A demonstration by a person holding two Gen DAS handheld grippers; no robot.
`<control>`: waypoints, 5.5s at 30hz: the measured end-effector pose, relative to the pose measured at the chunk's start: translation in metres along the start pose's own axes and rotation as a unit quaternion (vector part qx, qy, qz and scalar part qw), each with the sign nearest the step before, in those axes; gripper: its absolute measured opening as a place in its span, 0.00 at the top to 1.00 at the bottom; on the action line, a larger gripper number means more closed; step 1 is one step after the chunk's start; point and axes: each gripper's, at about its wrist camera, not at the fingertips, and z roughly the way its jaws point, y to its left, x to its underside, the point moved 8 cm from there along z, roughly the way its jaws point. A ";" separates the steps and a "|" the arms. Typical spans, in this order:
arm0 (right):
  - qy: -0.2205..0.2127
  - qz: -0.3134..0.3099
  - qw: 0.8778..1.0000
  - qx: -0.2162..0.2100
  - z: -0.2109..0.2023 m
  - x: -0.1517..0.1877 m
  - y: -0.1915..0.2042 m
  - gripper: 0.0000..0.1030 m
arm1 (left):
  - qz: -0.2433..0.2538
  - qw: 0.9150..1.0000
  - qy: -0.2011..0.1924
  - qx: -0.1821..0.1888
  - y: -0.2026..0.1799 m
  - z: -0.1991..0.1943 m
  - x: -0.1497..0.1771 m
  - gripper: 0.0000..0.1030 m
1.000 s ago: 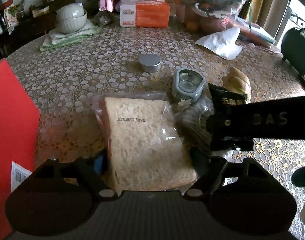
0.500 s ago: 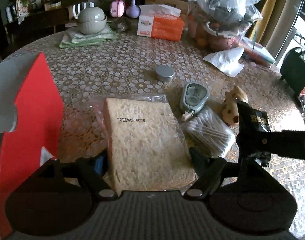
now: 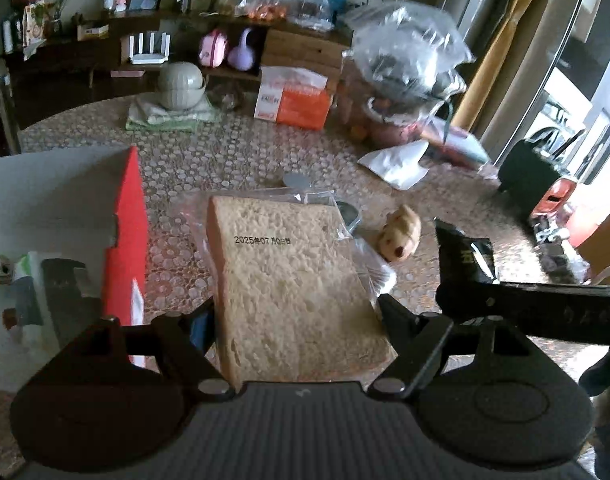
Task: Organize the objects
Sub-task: 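Lift and carry the snack bag and bread loaf into the red shoebox, then open both grippers to drop the bread and snack bag in the box, then withdraw both tools from the box toward the remaining table items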
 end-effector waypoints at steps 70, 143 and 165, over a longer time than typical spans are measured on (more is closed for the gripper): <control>0.098 -0.214 0.972 -0.018 0.142 0.055 0.277 0.63 | -0.004 0.985 0.061 -0.160 0.286 -0.038 0.002 0.21; -0.034 -0.148 0.986 0.068 -0.014 0.041 -0.033 0.01 | 0.097 0.995 -0.027 0.013 0.000 -0.026 0.040 0.00; 0.002 -0.034 0.992 0.119 0.091 -0.044 -0.109 0.02 | 0.154 0.988 0.022 0.025 -0.046 0.090 0.049 0.00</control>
